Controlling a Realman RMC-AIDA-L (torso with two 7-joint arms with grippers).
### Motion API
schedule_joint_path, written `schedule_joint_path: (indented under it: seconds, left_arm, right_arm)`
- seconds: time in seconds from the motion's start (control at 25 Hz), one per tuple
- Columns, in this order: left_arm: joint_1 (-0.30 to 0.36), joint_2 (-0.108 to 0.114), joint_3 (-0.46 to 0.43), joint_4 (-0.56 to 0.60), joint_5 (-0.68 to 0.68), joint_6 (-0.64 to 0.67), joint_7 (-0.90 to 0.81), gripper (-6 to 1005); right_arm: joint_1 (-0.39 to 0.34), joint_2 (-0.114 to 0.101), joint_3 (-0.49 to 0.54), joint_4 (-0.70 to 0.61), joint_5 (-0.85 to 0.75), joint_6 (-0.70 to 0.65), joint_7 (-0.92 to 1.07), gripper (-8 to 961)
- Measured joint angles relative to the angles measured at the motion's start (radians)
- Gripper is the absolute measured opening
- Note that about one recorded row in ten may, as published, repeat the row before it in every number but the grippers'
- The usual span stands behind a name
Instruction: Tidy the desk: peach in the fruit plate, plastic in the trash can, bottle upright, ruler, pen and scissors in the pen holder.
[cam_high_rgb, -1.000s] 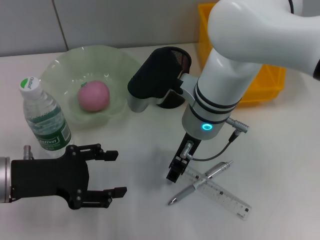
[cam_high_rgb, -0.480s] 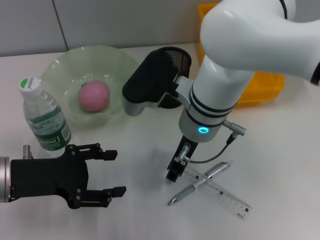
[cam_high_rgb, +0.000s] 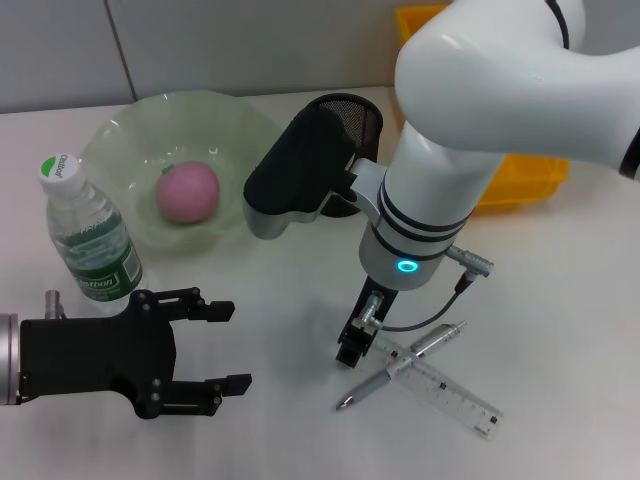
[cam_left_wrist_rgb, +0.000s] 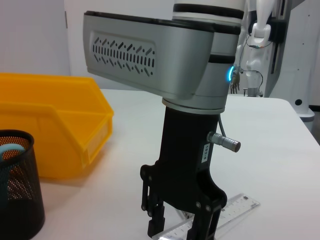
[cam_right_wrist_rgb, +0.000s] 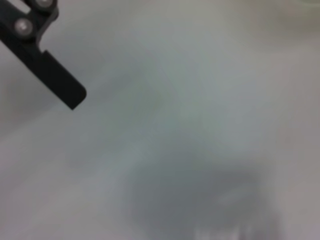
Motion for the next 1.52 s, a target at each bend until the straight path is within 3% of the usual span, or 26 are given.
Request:
schedule_joint_path:
  seconds: [0.88, 1.16, 1.52]
  left_arm:
    - [-0.002, 0.0, -0.003, 0.0, -0.001, 0.0, 0.0, 786]
    - [0.001, 0.0, -0.003, 0.0, -0.001, 0.0, 0.0, 786]
    - [-0.002, -0.002, 0.004, -0.001, -0.001, -0.004, 0.0, 786]
  right_arm:
    - [-0.014, -0.001, 0.019, -0.052, 0.0, -0.02, 0.006, 381]
    - [-0.072, -0.009, 0.189, -0.243, -0.103, -0.105, -0.004, 381]
    - [-0.126, -0.011, 0.39, -0.4, -0.144, -0.091, -0.087, 380]
